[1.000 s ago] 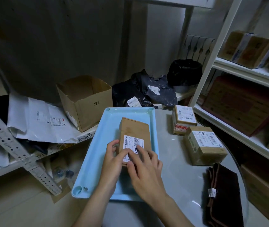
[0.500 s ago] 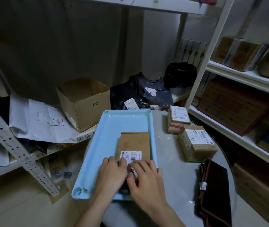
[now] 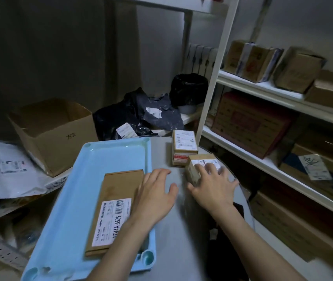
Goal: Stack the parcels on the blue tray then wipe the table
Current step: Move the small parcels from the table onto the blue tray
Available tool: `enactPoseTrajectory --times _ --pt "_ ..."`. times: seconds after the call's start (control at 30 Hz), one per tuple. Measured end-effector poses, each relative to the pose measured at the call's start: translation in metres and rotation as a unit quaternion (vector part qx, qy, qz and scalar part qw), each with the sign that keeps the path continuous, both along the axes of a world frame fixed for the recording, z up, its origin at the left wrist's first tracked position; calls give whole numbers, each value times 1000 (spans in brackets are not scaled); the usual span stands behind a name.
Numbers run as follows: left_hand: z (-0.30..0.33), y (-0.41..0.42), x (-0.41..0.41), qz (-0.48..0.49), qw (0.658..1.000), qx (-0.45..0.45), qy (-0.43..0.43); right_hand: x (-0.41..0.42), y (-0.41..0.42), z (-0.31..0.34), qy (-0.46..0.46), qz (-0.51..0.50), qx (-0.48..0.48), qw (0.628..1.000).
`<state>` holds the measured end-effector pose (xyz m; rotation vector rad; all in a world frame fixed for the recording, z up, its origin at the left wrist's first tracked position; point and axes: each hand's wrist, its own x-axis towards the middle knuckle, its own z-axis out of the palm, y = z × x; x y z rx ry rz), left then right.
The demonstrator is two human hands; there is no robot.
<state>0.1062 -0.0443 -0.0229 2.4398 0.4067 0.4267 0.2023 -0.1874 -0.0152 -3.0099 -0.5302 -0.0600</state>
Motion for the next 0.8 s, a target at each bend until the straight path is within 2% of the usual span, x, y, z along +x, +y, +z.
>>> enactPoseTrajectory --times 0.13,0.2,0.27,0.37,0.43,0.5,0.53,0.57,0.6,0.63,0.67,0.7,0.8 --pt "-3 -20 32 -40 999 -15 -1 10 -6 -8 -5 20 41 999" --pt "-7 -28 42 -49 998 -30 1 13 -10 -12 -32 16 100 994" --pt "-9 -33 49 -41 997 -69 -8 12 -16 -12 -62 -1 218 974" --pt "-3 -32 53 4 974 -224 -15 4 -23 5 -72 -18 429 900" --pt "6 -30 51 19 921 -388 -31 -8 -20 24 6 -37 592 805" --pt "11 -27 45 19 834 -549 -58 -23 -12 39 157 -92 730 659" --pt "14 -26 41 13 796 -600 -83 -29 -8 41 250 -124 769 575" --pt "18 -23 34 11 778 -619 -110 -34 -2 39 343 -150 792 483" --pt "22 -19 27 10 779 -612 -135 -38 4 36 422 -171 800 391" --pt "23 -14 20 14 786 -598 -154 -42 10 31 474 -186 801 315" --pt "23 -9 13 20 796 -582 -164 -45 15 27 506 -188 799 265" --pt "23 -2 6 27 804 -568 -172 -49 22 24 527 -179 795 242" --pt "22 17 -11 45 808 -557 -189 -59 41 18 557 -148 781 238"
